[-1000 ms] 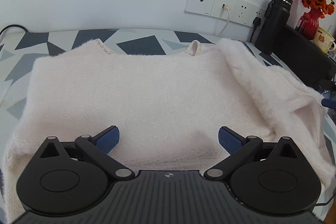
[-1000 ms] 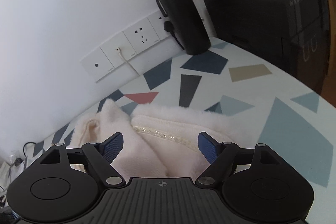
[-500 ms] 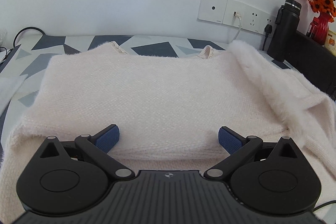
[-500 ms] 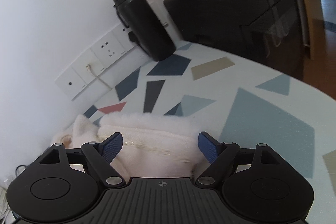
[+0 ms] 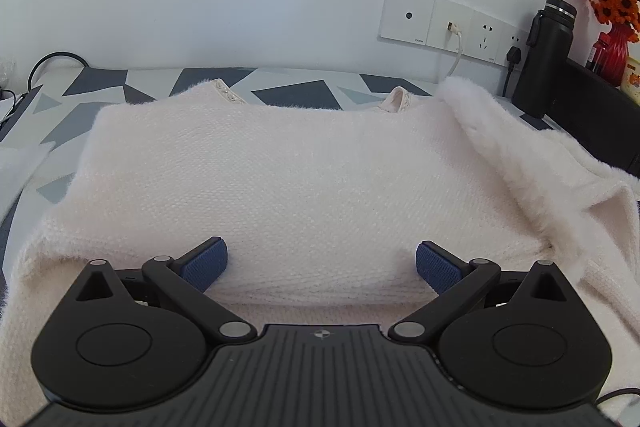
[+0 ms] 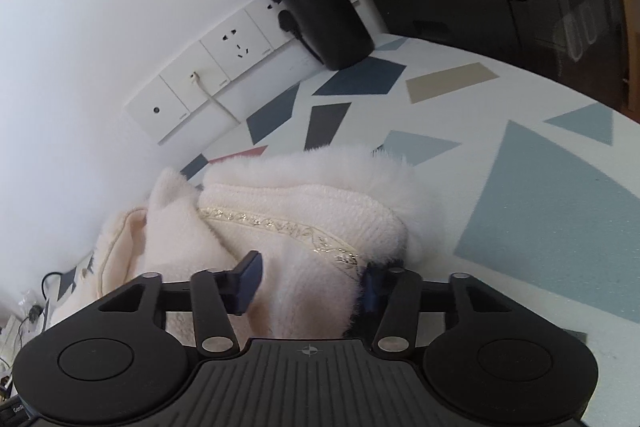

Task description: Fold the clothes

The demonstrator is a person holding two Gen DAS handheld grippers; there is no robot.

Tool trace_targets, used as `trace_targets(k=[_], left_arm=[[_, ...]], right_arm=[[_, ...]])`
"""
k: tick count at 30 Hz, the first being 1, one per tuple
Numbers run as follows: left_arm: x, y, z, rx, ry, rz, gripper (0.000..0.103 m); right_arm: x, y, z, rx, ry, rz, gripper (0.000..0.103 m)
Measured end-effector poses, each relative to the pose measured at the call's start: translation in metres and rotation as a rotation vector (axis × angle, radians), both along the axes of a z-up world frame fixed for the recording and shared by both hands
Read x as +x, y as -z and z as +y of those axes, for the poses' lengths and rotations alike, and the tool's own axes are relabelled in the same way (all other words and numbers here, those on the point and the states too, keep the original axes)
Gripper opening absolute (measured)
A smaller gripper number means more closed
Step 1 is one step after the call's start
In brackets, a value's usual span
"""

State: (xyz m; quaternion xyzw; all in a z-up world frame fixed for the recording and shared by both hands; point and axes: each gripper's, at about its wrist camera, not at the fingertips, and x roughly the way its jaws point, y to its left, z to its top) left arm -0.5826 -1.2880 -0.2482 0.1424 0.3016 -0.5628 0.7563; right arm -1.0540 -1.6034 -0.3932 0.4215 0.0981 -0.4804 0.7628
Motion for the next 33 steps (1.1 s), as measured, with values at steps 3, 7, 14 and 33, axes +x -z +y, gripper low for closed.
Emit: trace_targets(k=[3,7,14,33], left_arm=[[-0.001,0.0,-0.001,0.006,-0.002,-0.007,0.103],[-0.003,0.0,-0.003,0.018,-0.004,-0.02,0.103],[-0.007,0.001,-0.007,0.045,-0.005,-0.057,0.103],[-0.007,0.001,-0.007,0.049,-0.003,-0.061,0.103]], right_arm=[[0.003,0.001,-0.008,0.006,-0.014,-0.028,0.019],[-0.009,-0.005,-0.016,-0.021,0.001,-0.075,0.015],[-0.057,-0.031,-0.029,-0.136,0.209,-0.123,0.012],[-0.057,-0.06,-0.021,-0.217,0.365,-0.224,0.012]])
